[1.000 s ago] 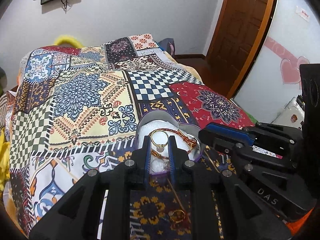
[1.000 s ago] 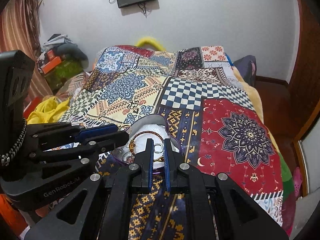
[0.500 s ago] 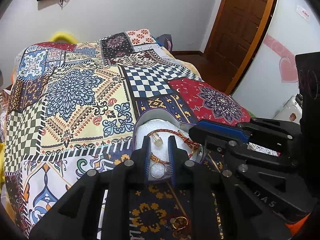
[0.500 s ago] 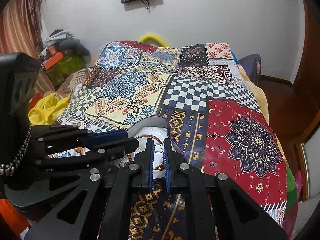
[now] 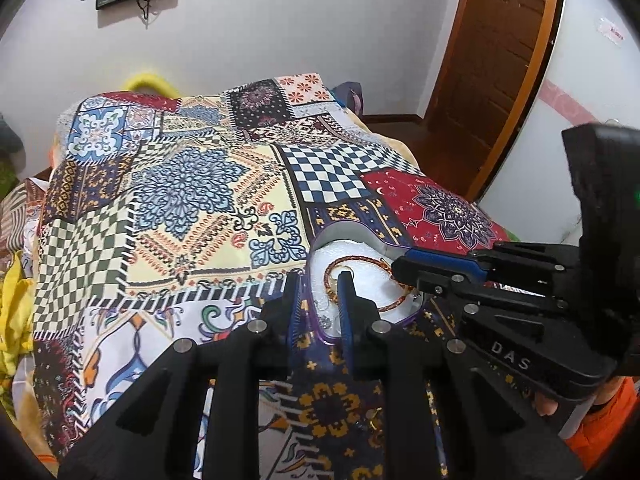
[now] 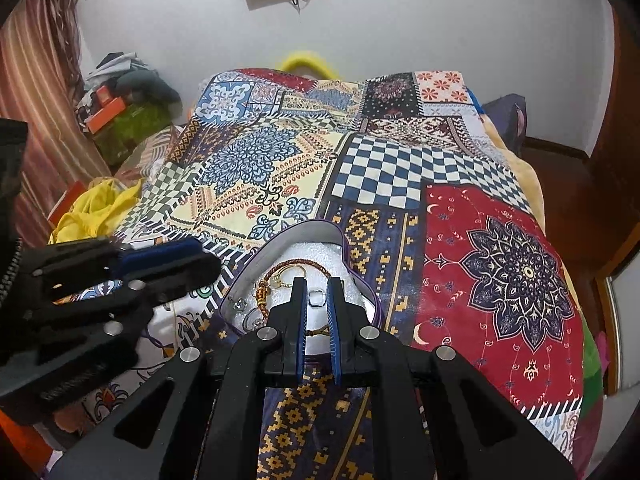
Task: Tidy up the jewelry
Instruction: 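Lower both rings into the heart tin and open both grippers, then lift both grippers from the tin and move to the last jewelry pieces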
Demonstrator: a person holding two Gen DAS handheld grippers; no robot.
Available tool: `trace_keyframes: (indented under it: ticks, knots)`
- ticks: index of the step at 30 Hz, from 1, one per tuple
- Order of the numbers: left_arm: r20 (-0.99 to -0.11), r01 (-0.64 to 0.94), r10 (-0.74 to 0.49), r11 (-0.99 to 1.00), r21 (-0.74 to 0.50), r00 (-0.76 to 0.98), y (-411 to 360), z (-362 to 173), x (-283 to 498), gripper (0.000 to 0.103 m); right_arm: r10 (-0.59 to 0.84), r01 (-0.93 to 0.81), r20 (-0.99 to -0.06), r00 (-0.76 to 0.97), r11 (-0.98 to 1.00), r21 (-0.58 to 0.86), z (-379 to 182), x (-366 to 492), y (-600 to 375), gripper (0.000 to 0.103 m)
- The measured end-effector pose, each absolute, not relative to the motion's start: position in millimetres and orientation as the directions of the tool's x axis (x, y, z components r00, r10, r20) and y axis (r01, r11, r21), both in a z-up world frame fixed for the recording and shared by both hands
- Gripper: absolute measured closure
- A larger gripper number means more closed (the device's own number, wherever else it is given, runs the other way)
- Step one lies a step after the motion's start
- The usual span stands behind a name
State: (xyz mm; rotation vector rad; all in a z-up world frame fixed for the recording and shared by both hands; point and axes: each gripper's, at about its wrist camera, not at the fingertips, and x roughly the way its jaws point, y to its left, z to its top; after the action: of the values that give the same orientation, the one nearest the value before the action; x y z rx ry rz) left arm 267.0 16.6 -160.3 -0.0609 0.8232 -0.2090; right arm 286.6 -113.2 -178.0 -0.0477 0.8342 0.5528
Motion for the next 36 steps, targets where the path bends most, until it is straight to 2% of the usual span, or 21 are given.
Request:
trace_keyframes:
  ticks: [7, 18, 24, 28, 36]
  knots:
    - [-0.707, 0.155, -0.203, 0.979, -0.132, 0.677, 21, -146, 257, 0.086, 0.428, -0.479, -0.713, 0.555, 0.866, 0.147, -170, 278, -114, 0.082]
    - [-0.686, 0.165, -0.198, 0.98, -0.115, 0.7, 16, -120, 231, 0.085, 0.417, -0.475, -0.686, 0.597, 0.872, 0.117, -144, 256, -123, 0.081]
    - [-0.68, 0.174, -0.198, 0.979, -0.104, 0.706, 13, -110, 212, 0.081, 0.416, -0.486, -0.673, 0.611, 0.869, 0.096, -134, 238, -126, 0.08]
    - [-0.693, 0.181, -0.199, 0.978, -0.099, 0.693, 10, -114, 201, 0.081, 0.412, -0.487, -0.67, 0.617, 0.869, 0.086, -134, 226, -127, 0.068]
    - [-0.741, 0.169, -0.194, 0.979, -0.11, 0.643, 13, -140, 187, 0.081, 0.4, -0.496, -0.696, 0.597, 0.866, 0.072, -149, 213, -120, 0.066]
